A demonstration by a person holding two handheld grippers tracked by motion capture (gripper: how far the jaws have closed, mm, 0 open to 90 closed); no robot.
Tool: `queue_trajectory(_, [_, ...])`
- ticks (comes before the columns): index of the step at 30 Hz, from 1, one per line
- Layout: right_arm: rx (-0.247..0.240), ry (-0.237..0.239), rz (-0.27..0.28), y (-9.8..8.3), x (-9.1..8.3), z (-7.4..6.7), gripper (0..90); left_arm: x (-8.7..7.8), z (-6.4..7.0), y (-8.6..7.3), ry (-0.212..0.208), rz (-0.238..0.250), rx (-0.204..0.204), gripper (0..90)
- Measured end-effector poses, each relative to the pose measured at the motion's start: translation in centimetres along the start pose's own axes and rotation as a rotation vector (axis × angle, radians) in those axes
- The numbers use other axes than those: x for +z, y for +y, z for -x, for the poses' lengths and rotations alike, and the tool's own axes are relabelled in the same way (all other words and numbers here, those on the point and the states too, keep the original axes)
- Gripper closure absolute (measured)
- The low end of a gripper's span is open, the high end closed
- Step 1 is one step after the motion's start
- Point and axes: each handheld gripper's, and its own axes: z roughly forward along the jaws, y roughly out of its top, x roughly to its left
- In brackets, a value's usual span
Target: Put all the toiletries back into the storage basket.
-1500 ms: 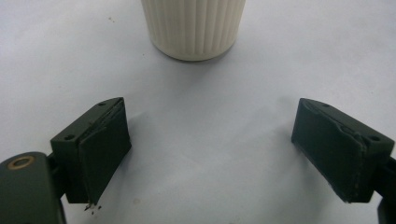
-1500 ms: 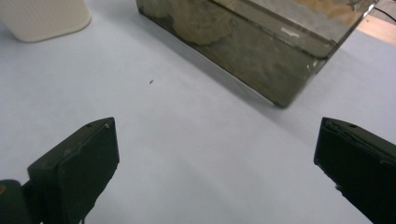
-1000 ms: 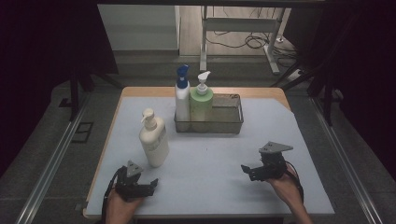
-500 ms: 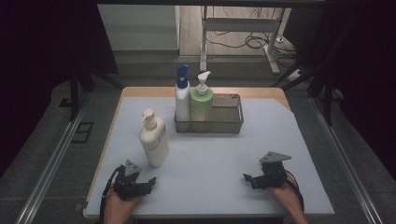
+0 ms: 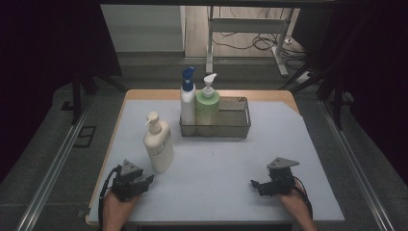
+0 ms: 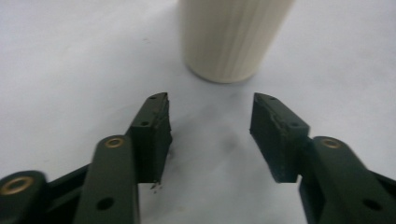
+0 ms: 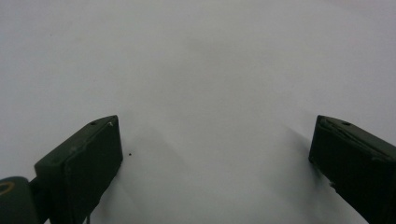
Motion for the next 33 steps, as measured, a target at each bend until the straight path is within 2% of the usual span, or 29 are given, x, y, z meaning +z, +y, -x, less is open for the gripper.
queue_trajectory(4, [0.000, 0.001, 0.001, 0.0, 0.0, 0.0, 2.1, -0.1, -0.9, 0.5, 0.010, -0.007, -0.005, 62.0])
queue_trajectory(6, [0.000, 0.002, 0.001, 0.0, 0.0, 0.0, 2.1, -0.1, -1.3, 0.8, -0.003, 0.001, -0.021, 69.6])
queue_trajectory(12, [0.000, 0.002, 0.001, 0.0, 0.0, 0.0, 2.1, 0.8, -2.5, 1.9, -0.027, -0.002, -0.026, 89.1])
queue_trajectory(20, [0.001, 0.003, 0.003, 0.0, 0.0, 0.0, 2.1, 2.6, -2.9, 3.8, -0.029, 0.016, -0.012, 89.4])
queue_trajectory(24, [0.001, 0.003, 0.003, 0.0, 0.0, 0.0, 2.1, 3.3, -3.0, 4.6, -0.047, 0.027, -0.008, 89.4])
queue_trajectory(29, [0.000, 0.002, 0.005, -0.1, 0.0, 0.0, 2.1, 3.7, -3.0, 5.1, -0.056, 0.031, -0.001, 89.4])
queue_trajectory(33, [0.000, 0.001, 0.004, -0.1, 0.0, 0.0, 2.1, 3.9, -2.9, 5.0, -0.080, 0.044, -0.023, 89.4])
